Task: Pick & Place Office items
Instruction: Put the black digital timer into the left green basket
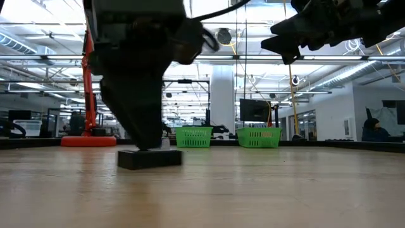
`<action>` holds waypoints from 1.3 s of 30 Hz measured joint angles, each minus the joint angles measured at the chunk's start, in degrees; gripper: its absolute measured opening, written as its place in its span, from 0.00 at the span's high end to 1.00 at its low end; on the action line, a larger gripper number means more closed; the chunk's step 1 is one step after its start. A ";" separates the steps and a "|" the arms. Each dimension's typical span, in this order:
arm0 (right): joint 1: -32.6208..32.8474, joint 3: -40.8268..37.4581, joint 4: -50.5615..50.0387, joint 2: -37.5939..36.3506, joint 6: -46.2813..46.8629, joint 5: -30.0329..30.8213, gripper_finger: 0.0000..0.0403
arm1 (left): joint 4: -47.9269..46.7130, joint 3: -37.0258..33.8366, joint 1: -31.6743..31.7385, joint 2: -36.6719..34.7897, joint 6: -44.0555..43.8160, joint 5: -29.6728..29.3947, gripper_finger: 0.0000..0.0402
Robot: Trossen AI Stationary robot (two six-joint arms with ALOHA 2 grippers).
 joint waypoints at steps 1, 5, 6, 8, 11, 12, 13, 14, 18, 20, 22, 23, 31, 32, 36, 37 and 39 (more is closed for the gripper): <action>0.01 0.00 0.00 0.02 0.01 0.00 0.48 | -0.35 -0.08 0.15 -0.58 -0.92 -0.08 0.33; 0.01 0.00 0.19 0.02 0.01 0.01 0.48 | -2.24 -0.28 0.22 -2.72 -5.43 -1.90 0.33; 0.01 0.00 0.17 0.01 0.01 0.00 0.48 | -3.27 -0.26 0.20 -3.30 -6.64 -2.56 0.33; 0.00 0.00 0.15 0.02 0.01 0.00 0.48 | -5.88 -0.15 0.15 -3.70 -9.05 -3.37 0.33; 0.01 0.00 -0.02 0.00 0.01 0.00 0.48 | -9.10 -0.21 0.15 -3.50 -12.98 -3.84 0.33; -0.01 0.00 -0.02 0.00 0.01 0.00 0.48 | -9.22 -0.22 0.15 -3.51 -14.31 -4.04 0.33; 0.00 0.00 -0.02 0.00 0.01 0.00 0.48 | -9.02 -0.22 0.15 -3.57 -15.96 -4.17 0.33; 0.01 0.00 -0.02 0.00 0.01 0.00 0.48 | -8.65 -0.22 0.15 -3.59 -17.76 -4.23 0.33; 0.01 0.00 -0.02 0.02 0.01 0.00 0.48 | -7.70 -0.20 0.12 -3.59 -24.57 -4.42 0.33; 0.01 0.00 -0.02 0.00 0.01 0.00 0.48 | -7.91 -0.20 -0.09 -3.59 -25.37 -4.88 0.33; -0.01 0.00 -0.02 0.01 0.01 0.00 0.48 | -7.65 -0.16 -0.17 -3.08 -25.84 -5.76 0.33; 0.01 0.00 -0.02 0.00 0.01 0.00 0.48 | -7.62 -0.15 -0.18 -2.76 -26.21 -5.77 0.33; -0.01 0.00 -0.02 0.01 0.02 0.00 0.48 | -7.57 -0.15 -0.17 0.54 -27.73 -3.74 0.33; 0.01 0.00 -0.04 0.00 0.01 0.00 0.48 | -7.51 -0.15 -0.17 0.72 -28.28 -3.72 0.33; -0.01 0.00 -0.04 0.01 0.01 0.02 0.48 | -7.55 -0.15 -0.17 1.05 -30.05 -3.67 0.33; -0.01 0.00 -0.04 0.00 0.02 0.02 0.48 | -7.56 -0.15 -0.17 1.05 -30.13 -3.67 0.33; -0.01 0.00 -0.03 0.01 0.02 0.00 0.48 | -7.53 -0.15 -0.17 1.05 -30.26 -3.70 0.33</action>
